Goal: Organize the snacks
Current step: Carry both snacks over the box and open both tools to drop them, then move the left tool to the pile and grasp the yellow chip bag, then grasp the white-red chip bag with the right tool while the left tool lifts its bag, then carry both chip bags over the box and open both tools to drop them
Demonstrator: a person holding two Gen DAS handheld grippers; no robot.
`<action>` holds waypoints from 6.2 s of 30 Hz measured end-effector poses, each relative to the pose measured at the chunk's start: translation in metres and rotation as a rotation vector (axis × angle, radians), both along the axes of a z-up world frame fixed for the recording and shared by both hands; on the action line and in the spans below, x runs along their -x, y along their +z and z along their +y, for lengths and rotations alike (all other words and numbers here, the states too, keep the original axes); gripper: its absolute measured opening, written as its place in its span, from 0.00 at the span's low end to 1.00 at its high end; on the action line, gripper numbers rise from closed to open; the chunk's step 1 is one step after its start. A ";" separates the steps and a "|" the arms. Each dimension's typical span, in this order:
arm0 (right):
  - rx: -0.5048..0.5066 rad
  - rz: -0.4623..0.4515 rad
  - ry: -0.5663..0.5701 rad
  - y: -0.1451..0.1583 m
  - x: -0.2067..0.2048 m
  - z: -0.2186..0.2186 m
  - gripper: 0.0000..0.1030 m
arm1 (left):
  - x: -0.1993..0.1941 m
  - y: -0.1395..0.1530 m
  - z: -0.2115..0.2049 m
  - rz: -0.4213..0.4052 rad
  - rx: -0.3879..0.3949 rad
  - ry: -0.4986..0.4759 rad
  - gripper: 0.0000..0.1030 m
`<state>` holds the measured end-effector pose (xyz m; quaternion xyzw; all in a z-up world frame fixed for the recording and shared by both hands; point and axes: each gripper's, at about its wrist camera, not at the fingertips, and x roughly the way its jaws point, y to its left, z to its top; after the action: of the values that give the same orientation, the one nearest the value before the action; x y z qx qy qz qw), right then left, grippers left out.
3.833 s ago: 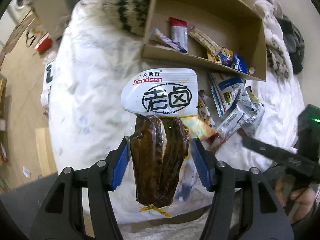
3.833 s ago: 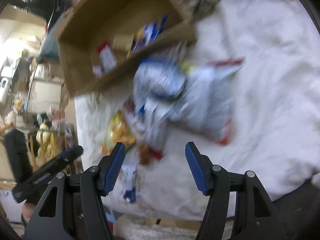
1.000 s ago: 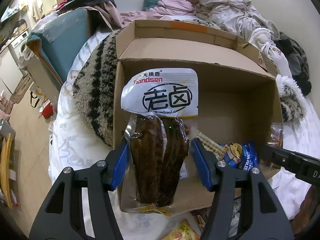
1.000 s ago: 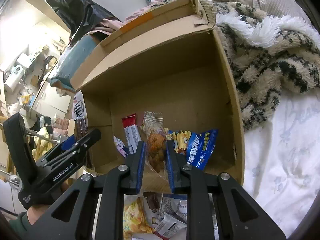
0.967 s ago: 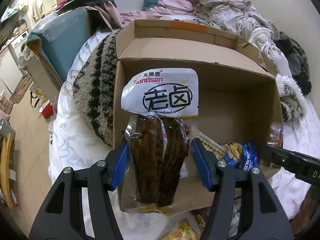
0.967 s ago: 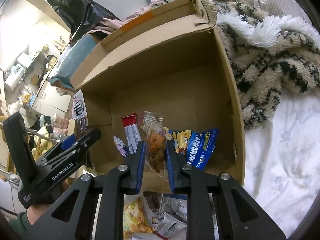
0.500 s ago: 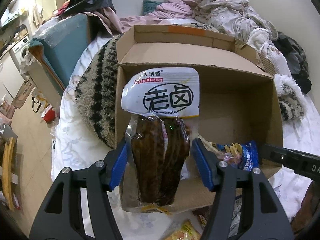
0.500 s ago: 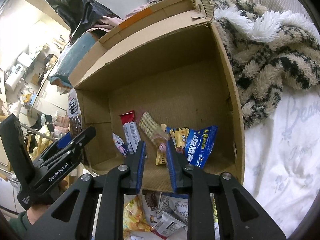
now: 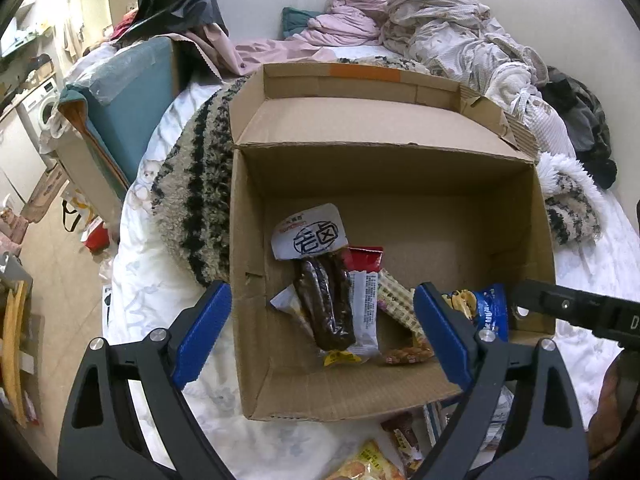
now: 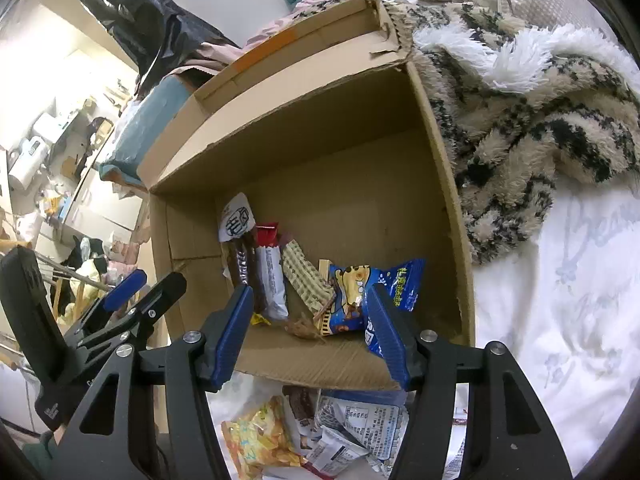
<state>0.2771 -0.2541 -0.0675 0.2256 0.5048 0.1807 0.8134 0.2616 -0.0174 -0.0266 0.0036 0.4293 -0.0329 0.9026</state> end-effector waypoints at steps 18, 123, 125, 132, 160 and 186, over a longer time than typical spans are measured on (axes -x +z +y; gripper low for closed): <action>0.013 -0.120 0.015 0.046 0.058 0.001 0.71 | 0.067 0.028 0.027 -0.021 0.051 0.068 0.88; -0.076 -0.170 -0.350 0.040 0.162 -0.086 0.37 | 0.137 -0.035 0.055 0.272 0.059 0.162 0.50; -0.100 -0.209 -0.327 0.048 0.164 -0.081 0.36 | 0.139 -0.027 0.057 0.231 0.073 0.177 0.50; -0.142 -0.291 -0.260 0.067 0.166 -0.069 0.36 | 0.141 -0.008 0.057 0.138 0.056 0.199 0.50; -0.172 -0.186 -0.165 0.058 0.078 -0.047 0.36 | 0.053 0.044 0.023 0.032 0.065 0.101 0.50; -0.036 -0.031 -0.042 0.001 0.014 -0.016 0.39 | 0.003 -0.011 -0.009 0.012 -0.019 0.044 0.51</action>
<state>0.2635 -0.2697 -0.0669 0.2481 0.4839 0.1763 0.8205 0.2588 -0.0265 -0.0378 0.0027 0.4351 -0.0092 0.9003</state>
